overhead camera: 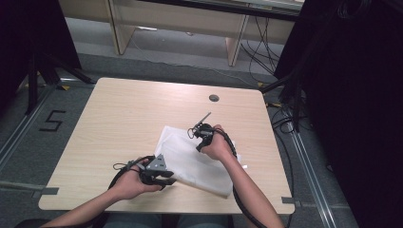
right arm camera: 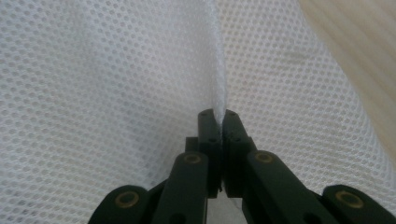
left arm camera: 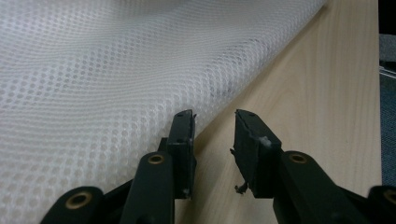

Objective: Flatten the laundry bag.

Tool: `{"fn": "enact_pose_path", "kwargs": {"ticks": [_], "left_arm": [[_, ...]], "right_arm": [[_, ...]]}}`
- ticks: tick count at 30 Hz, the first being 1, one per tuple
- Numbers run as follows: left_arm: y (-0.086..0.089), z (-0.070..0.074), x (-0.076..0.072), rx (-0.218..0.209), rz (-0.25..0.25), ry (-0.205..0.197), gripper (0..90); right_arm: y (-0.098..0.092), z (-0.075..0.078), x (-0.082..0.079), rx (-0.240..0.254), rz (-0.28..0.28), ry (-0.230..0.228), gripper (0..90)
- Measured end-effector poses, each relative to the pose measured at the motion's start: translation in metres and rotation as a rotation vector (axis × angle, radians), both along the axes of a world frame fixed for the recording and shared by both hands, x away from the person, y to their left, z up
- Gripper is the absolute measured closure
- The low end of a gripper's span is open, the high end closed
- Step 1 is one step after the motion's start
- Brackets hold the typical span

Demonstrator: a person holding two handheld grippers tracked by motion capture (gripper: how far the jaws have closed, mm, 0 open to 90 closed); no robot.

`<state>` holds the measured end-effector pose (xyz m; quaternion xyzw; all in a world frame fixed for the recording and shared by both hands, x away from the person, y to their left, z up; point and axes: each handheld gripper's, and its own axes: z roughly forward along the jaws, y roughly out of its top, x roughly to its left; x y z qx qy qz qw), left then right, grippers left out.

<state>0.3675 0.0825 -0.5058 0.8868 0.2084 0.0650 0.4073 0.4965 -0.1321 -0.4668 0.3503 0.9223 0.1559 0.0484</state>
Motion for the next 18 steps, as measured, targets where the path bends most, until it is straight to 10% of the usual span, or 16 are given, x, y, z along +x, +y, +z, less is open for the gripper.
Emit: {"fn": "enact_pose_path", "kwargs": {"ticks": [18], "left_arm": [[0.002,-0.002,0.002,-0.007,0.036,0.012,68.0]], "right_arm": [[0.051,0.049,-0.019,0.068,0.160,-0.136,89.4]]}}
